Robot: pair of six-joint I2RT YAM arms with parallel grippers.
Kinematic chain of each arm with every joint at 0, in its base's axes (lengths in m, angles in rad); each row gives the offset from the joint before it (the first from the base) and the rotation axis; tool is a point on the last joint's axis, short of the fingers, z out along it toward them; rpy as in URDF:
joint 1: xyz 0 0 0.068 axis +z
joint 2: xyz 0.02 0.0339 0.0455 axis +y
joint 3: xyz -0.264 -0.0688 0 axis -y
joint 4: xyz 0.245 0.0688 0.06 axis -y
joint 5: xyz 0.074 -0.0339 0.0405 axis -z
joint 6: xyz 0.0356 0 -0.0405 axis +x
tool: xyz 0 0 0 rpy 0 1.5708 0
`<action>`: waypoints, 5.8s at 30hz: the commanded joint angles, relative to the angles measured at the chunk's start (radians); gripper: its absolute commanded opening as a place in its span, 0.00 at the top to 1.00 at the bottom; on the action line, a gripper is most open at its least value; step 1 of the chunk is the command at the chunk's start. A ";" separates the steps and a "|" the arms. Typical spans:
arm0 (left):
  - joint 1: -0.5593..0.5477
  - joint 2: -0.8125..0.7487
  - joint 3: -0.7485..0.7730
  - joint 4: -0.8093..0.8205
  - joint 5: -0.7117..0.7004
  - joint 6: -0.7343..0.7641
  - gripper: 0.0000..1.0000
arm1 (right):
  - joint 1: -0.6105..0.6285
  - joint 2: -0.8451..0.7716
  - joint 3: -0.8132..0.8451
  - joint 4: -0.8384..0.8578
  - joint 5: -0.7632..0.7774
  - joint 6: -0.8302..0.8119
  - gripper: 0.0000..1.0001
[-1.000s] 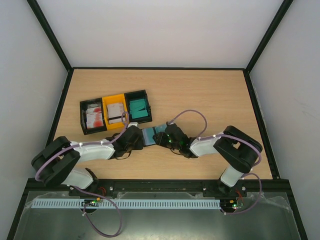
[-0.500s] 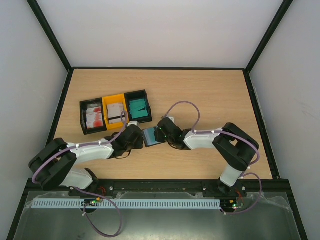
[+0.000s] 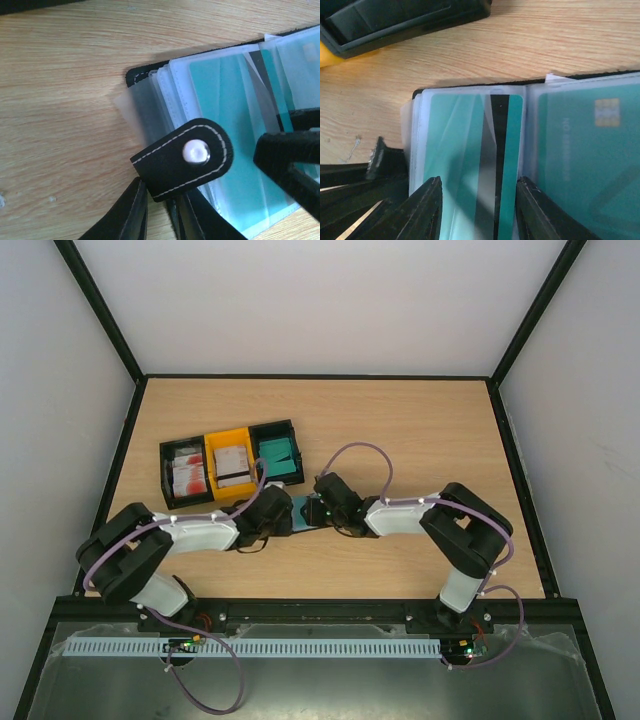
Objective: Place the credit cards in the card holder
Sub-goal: Insert the credit card into the card holder, then adjust the storage box at the center of the board, then pick up the credit card from the storage box.
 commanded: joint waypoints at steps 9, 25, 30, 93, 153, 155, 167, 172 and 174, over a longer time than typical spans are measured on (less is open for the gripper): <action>0.001 0.042 0.055 -0.046 0.016 0.052 0.80 | 0.008 0.014 0.073 -0.058 0.001 -0.042 0.56; 0.073 -0.118 0.397 -0.502 -0.113 0.283 0.46 | -0.009 -0.310 -0.010 -0.122 0.167 -0.005 0.46; 0.209 -0.112 0.415 -0.574 -0.109 0.292 0.62 | -0.013 -0.299 0.001 -0.120 0.124 -0.003 0.46; 0.365 0.409 0.758 -0.507 0.050 0.529 0.33 | -0.117 -0.350 -0.072 -0.174 0.020 -0.030 0.42; 0.402 0.681 1.118 -0.777 0.197 0.683 0.65 | -0.174 -0.078 0.047 -0.154 -0.006 -0.007 0.43; 0.398 0.679 1.108 -0.777 0.196 0.684 0.67 | -0.176 -0.077 0.047 -0.154 -0.006 -0.007 0.43; 0.377 0.671 1.107 -0.794 0.199 0.688 0.80 | -0.177 -0.047 0.053 -0.153 -0.019 -0.001 0.43; 0.365 0.650 1.107 -0.805 0.189 0.687 0.80 | -0.178 -0.044 0.054 -0.153 -0.022 0.001 0.43; 0.363 0.637 1.106 -0.812 0.187 0.682 0.80 | -0.178 -0.042 0.053 -0.151 -0.025 0.002 0.43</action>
